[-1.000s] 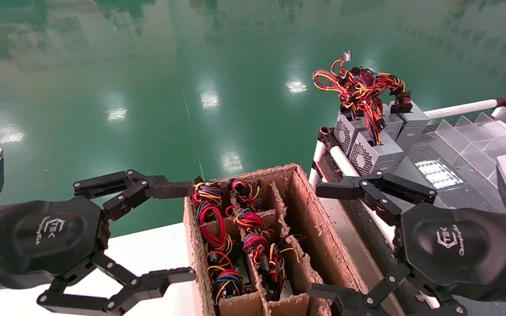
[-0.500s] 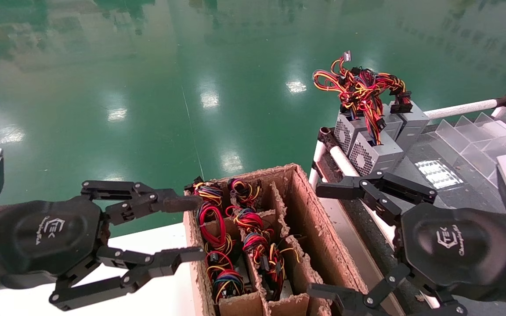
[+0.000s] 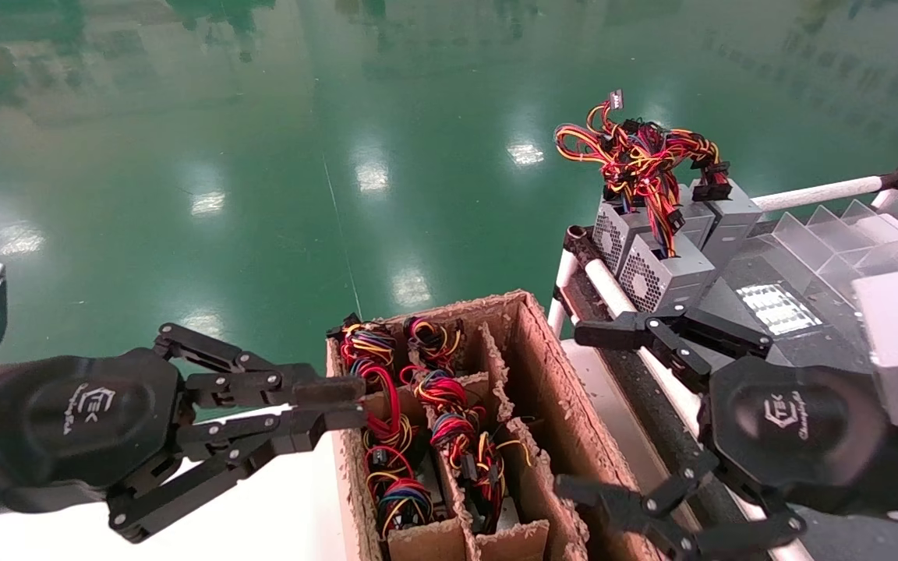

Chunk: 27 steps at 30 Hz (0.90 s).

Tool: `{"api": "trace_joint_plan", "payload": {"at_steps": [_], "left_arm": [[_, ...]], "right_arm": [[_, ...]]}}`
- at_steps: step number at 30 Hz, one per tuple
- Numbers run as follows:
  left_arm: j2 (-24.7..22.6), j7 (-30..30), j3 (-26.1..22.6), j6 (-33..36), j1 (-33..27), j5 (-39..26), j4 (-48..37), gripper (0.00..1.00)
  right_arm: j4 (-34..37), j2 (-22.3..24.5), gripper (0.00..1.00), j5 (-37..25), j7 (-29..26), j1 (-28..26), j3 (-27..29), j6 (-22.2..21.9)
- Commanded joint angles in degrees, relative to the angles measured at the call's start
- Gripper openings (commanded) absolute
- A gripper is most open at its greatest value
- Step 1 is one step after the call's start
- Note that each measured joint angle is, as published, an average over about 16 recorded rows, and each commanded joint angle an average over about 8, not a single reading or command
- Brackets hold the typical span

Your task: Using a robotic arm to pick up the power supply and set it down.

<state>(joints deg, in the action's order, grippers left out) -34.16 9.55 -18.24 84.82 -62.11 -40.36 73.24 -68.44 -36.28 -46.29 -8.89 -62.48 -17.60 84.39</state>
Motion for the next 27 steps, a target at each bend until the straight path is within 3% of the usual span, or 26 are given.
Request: {"api": "trace_joint_plan", "payload": {"at_steps": [1,2,9,10,15,16,23,24,27], "left_arm": [[0.0,0.0,-0.01,0.0,0.0,0.0,-0.01,0.0],[0.0,0.0,-0.01,0.0,-0.01,0.0,-0.01,0.07],[0.0,-0.01,-0.02,0.0,-0.01,0.01,-0.01,0.94],[0.0,-0.01,-0.02,0.0,-0.01,0.01,-0.01,1.0],[0.01,-0.02,-0.03,0.0,-0.02,0.02,-0.01,1.0],[0.01,-0.02,-0.04,0.0,-0.02,0.02,-0.01,1.0],[0.01,-0.03,-0.05,-0.01,-0.02,0.03,-0.01,1.0],[0.01,-0.03,-0.05,-0.01,-0.02,0.03,-0.01,1.0],[0.02,-0.03,-0.06,-0.01,-0.02,0.03,-0.01,1.0]], "right_arm": [[1.29,-0.16,1.0,-0.53,0.7,0.04,-0.04,-0.22],[2.15,-0.64,1.0,-1.61,0.96,-0.43,-0.56,-0.36],[8.92,-6.77,1.0,-12.62,0.84,-6.71,-7.11,-0.27],[9.98,-7.85,1.0,-14.03,0.72,-7.75,-8.09,0.0],[15.43,-12.59,1.0,-18.66,1.23,-11.93,-11.53,1.53],[16.48,-13.4,0.93,-19.29,1.57,-12.58,-12.01,1.78],[23.02,-17.81,0.06,-21.61,4.63,-15.4,-14.08,3.36],[23.89,-18.27,0.0,-21.76,5.09,-15.64,-14.27,3.55],[26.21,-19.41,0.0,-22.16,6.48,-16.29,-14.76,3.96]]}}
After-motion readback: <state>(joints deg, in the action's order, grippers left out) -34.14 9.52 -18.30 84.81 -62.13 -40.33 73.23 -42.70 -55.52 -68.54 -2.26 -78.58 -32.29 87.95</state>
